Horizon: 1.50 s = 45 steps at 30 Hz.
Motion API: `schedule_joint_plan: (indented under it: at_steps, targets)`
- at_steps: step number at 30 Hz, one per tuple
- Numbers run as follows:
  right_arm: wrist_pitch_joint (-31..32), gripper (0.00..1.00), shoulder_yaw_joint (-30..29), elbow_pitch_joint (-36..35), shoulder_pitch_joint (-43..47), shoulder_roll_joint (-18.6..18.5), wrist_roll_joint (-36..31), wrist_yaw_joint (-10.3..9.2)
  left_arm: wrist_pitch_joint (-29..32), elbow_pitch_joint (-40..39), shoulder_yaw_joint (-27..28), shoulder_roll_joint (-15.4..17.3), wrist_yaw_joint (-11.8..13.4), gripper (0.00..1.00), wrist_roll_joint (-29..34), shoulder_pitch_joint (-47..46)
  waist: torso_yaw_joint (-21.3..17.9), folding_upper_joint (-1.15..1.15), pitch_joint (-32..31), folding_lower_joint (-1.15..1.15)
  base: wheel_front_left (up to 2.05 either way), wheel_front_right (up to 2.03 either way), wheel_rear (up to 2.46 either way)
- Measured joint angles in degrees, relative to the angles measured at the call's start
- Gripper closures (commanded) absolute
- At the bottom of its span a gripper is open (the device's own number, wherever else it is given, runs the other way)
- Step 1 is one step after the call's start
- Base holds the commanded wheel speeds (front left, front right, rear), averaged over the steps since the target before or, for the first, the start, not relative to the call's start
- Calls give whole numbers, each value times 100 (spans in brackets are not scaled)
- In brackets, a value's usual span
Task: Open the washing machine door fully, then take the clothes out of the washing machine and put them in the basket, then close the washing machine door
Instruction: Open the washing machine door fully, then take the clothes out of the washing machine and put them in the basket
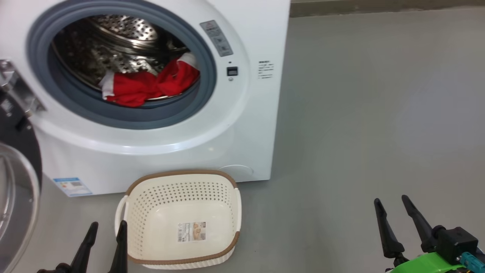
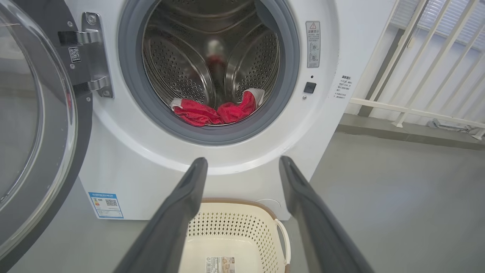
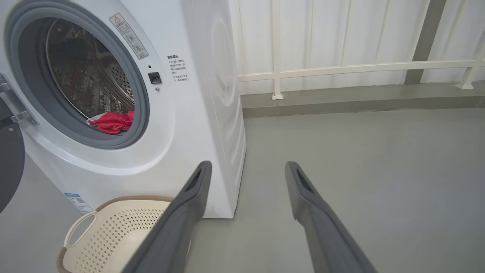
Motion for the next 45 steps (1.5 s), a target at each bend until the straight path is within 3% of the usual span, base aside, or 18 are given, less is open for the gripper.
schedule_joint_plan:
  at_steps: [14, 45]
  targets:
    - [0, 0, -178, -74, 204, 38, 0, 0, 0, -35, -127, -3, 0, 0, -86, 12, -388, 0, -4, 0, 0, 0, 0]
    - [0, 0, -157, -99, 201, 111, -3, 0, 0, -16, -146, 10, 0, 0, -349, -3, -282, 0, 57, 0, 23, -23, 0]
